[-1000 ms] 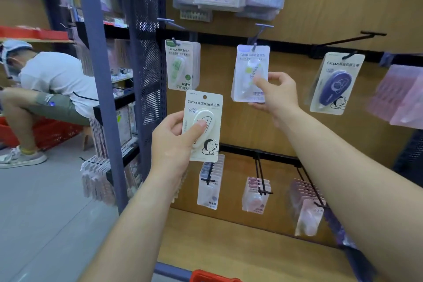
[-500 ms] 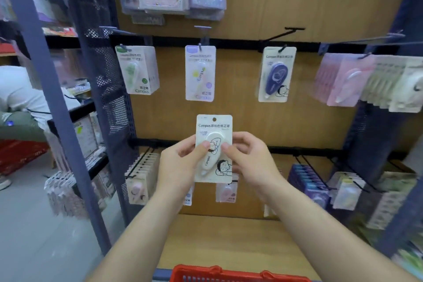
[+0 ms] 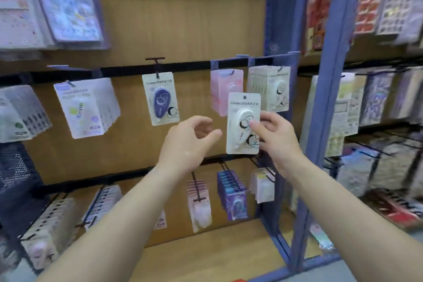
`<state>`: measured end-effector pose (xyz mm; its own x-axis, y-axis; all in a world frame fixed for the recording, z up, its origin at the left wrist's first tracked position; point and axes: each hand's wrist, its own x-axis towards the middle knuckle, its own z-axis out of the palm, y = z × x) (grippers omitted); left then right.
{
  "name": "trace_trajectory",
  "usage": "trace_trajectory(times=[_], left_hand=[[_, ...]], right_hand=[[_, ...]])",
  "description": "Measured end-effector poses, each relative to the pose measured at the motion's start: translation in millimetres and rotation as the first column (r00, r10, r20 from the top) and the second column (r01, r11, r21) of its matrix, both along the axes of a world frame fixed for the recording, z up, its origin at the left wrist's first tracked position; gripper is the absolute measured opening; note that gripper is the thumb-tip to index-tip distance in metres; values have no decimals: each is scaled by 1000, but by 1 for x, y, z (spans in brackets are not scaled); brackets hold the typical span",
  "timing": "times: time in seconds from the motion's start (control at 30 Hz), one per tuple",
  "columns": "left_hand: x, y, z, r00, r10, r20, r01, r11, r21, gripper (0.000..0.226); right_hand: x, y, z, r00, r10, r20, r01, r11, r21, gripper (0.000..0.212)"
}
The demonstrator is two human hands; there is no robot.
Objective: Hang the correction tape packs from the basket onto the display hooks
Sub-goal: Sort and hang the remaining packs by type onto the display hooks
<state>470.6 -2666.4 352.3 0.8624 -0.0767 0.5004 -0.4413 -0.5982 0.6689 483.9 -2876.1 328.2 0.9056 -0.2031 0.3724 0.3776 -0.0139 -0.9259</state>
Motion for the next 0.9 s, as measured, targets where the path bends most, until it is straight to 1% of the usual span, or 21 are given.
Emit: trace_trajectory(times=[0.07,0.13,0.2,0.3,0.37,0.5,0.6,0.9], left_hand=[[18,-15,5,1000,-6,26,2,989,148,43],[38,-26,10,999,1,50,-16,959,282,52],[56,-36,16,997,13,77,-42,921,387,58],[79,-50,24,995,28,100,-74,869,488,61],[92,-57,28,995,36,97,-80,859,506,61],[106,-64,29,994,32,100,-73,893,443,58],[110,-69,26,992,13,124,-71,879,471,58],[112,-73,25,990,11,142,-79,872,482,58]], right_hand=[[22,-36,10,992,-125,17,123,990,61,20],[43,-65,22,978,-208,20,206,976,65,24],[63,-86,34,970,-240,32,238,970,50,25],[87,-101,45,965,-263,25,262,964,43,26],[97,-105,48,965,-263,14,262,964,40,24],[107,-111,47,957,-284,59,282,959,37,18],[110,-113,50,957,-277,89,278,961,2,20],[112,-110,45,957,-286,57,287,958,-21,19]])
